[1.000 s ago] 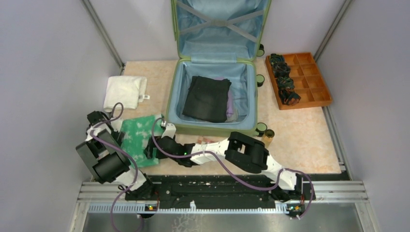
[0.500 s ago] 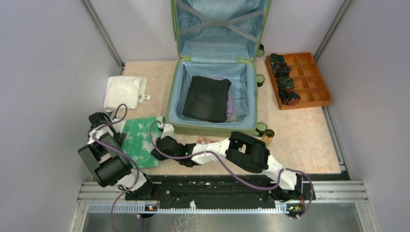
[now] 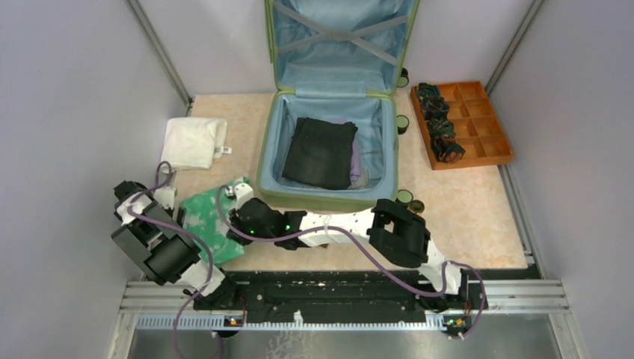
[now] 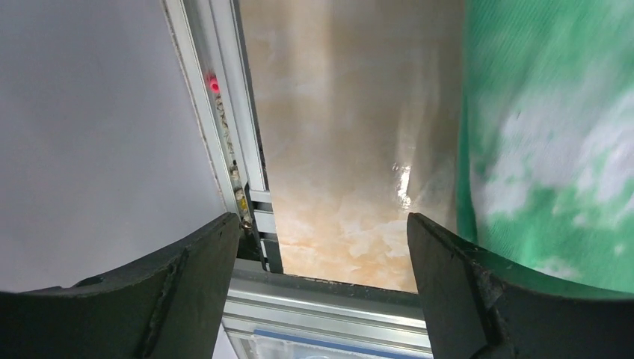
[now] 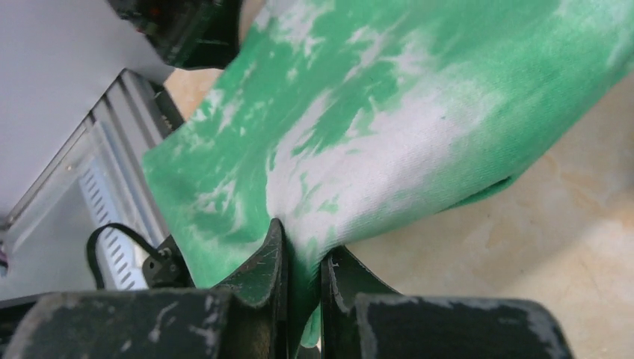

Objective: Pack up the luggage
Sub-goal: Pick up the clothes from the corner of the board, then place the clothes in the luggage.

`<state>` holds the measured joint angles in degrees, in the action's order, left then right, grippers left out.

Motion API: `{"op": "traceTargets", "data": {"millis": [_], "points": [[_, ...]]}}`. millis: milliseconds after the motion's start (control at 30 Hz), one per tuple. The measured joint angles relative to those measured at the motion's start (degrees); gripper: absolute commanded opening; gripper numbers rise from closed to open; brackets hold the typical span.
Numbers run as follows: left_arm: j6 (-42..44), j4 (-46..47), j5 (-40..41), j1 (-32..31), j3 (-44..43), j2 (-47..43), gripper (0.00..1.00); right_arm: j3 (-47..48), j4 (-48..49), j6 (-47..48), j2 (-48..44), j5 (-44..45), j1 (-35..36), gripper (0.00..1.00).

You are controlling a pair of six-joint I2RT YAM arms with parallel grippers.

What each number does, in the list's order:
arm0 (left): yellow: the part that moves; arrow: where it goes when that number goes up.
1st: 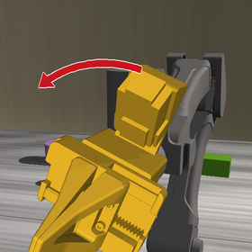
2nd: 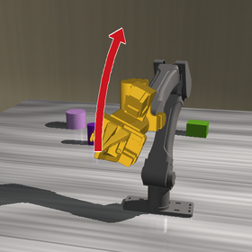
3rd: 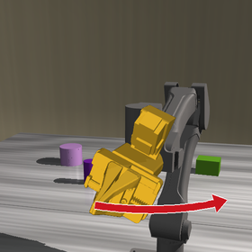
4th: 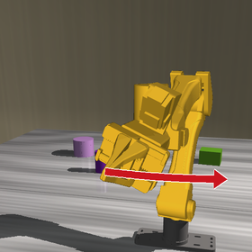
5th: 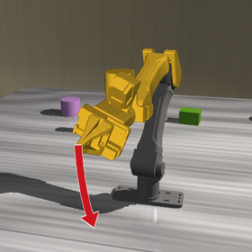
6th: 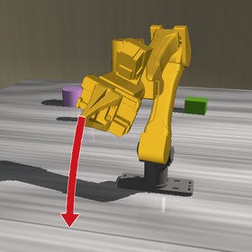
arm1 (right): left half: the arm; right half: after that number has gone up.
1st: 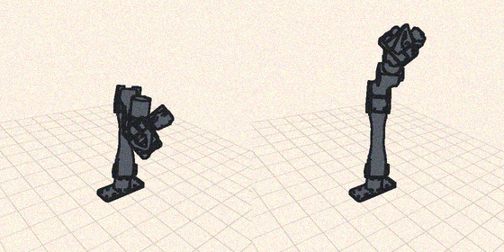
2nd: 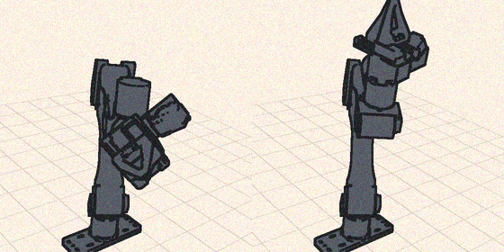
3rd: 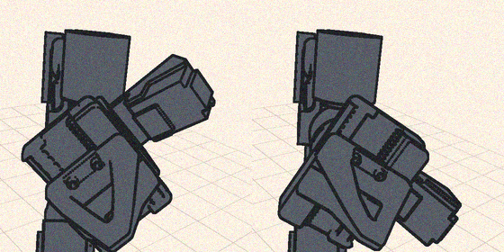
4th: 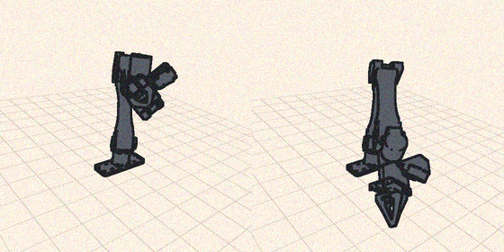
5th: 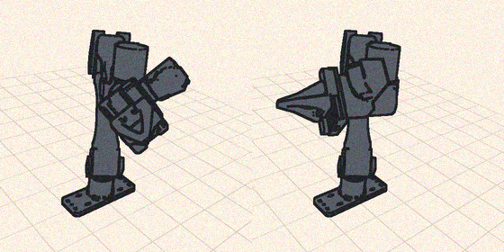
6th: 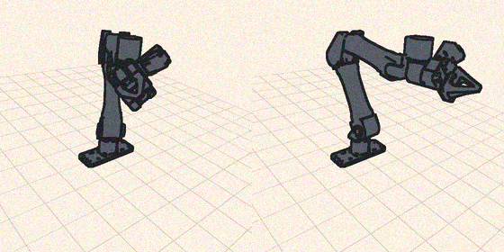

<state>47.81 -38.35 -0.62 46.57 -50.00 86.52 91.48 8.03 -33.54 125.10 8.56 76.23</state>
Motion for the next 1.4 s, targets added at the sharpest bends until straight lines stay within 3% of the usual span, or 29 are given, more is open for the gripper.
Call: {"op": "traceTargets", "data": {"millis": [300,533,733,1100,1233,1400], "points": [[-2.5,0.3,-0.2,0.9,0.1,0.0,0.83,18.9,-17.4,14.3,-0.1,-11.3,-2.7,0.0],[-5.4,0.2,-3.1,2.1,-0.2,0.3,0.81,32.4,-33.0,24.3,1.1,-14.8,-7.3,0.0],[-7.3,-0.9,-6.1,2.4,-0.4,2.6,0.81,41.0,-37.7,26.8,1.7,-16.6,-13.5,0.0],[-7.3,-0.7,-6.3,2.4,0.1,2.6,0.79,39.7,-36.3,20.4,0.2,-20.3,-32.6,0.0],[-7.3,-0.7,-6.4,2.4,0.1,2.6,0.79,30.8,-30.3,16.8,-6.6,-19.5,-40.0,0.0],[-7.3,-0.5,-6.5,2.5,0.2,2.6,0.78,12.2,-19.6,11.7,-20.3,-15.1,-45.7,0.0]]}}
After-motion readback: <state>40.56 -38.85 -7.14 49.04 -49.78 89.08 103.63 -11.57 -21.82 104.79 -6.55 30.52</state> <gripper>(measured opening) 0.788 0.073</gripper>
